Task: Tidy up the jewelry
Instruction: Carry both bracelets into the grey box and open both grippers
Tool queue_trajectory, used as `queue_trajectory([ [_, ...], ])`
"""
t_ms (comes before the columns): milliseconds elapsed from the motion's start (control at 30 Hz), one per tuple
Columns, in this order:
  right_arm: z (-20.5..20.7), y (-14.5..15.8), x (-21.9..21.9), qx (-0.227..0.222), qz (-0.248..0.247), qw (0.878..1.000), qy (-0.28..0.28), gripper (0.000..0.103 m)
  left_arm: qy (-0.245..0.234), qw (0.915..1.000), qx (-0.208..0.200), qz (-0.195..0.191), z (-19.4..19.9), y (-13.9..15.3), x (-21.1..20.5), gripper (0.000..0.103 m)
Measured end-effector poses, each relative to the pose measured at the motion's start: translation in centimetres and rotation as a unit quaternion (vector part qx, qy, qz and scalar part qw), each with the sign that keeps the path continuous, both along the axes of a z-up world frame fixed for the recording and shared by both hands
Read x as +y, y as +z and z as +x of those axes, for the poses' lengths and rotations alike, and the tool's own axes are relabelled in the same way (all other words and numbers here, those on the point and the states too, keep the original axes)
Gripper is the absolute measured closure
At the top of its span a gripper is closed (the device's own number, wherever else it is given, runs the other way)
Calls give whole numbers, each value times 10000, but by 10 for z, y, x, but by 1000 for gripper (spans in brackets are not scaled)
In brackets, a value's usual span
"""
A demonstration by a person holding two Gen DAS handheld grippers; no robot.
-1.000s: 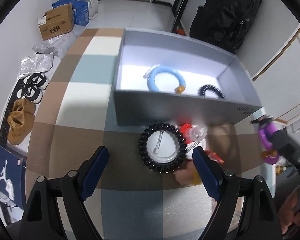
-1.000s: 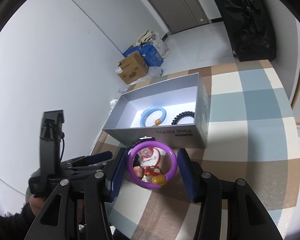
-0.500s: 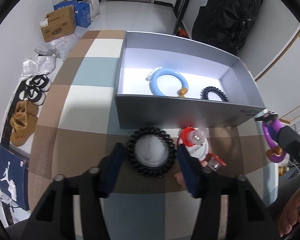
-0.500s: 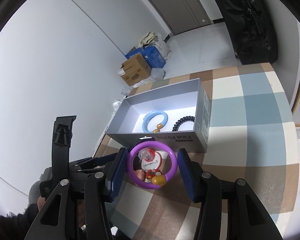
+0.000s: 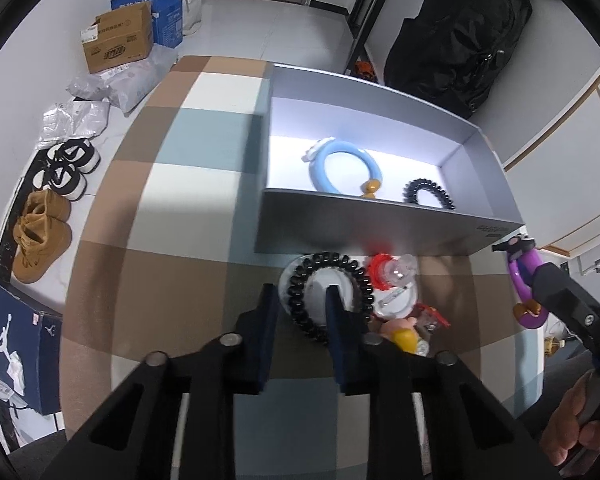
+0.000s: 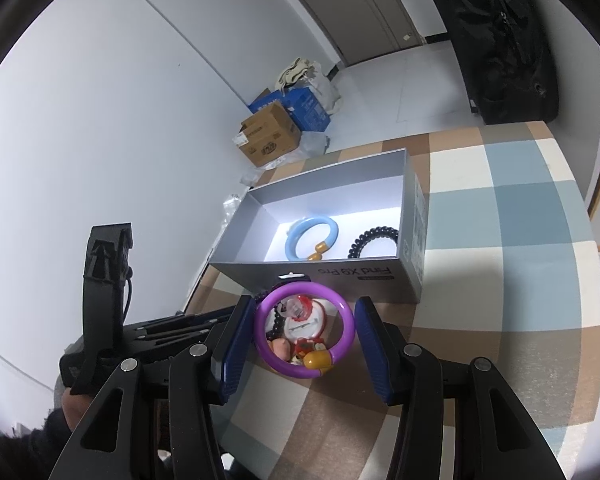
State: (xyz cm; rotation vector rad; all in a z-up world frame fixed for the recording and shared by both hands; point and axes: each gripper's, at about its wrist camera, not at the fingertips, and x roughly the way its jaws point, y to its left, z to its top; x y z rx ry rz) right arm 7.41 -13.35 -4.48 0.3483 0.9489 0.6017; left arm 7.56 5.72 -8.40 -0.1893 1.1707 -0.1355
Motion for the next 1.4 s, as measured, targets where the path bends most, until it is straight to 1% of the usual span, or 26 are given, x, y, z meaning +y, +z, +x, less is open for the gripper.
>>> queue_trajectory([
  [33,0,0,1,-6,-4,10000,2,53,28,10000,38,4,1,-2,1,95],
  [100,-1,0,1,-10,-4,10000,6,53,41,10000,35,-16,0,-2,1,95],
  [133,-1,0,2,-6,-8,10000,10,53,31,10000,4,57,0,-1,-1,97],
  [267,-2,0,3,-6,-32,10000,23,53,-87,9993,-138,337,-3,2,-7,98],
  [367,-2,1,3,-22,-27,10000,16,53,-99,9991,-315,258,-6,9,-5,98],
  [467,-2,3,3,-59,8,10000,2,53,-120,9980,-550,275,-11,20,-4,98],
  [567,-3,6,3,-133,36,9999,2,53,-134,9976,-641,213,-13,25,-3,98],
  [800,-6,14,5,-249,121,9996,74,53,-82,9961,-853,-203,-18,43,2,98],
  [933,-8,22,5,-325,192,9992,99,53,-34,9922,-1070,-638,-16,56,5,98],
  [1067,-6,36,6,-469,264,9984,140,53,9,9883,-1341,-732,-8,68,6,98],
  [1167,-2,47,7,-655,263,9974,124,53,50,9859,-1454,-830,1,73,7,98],
  [1400,18,59,8,-892,220,9958,-36,53,212,9846,-1431,-984,18,71,8,98],
])
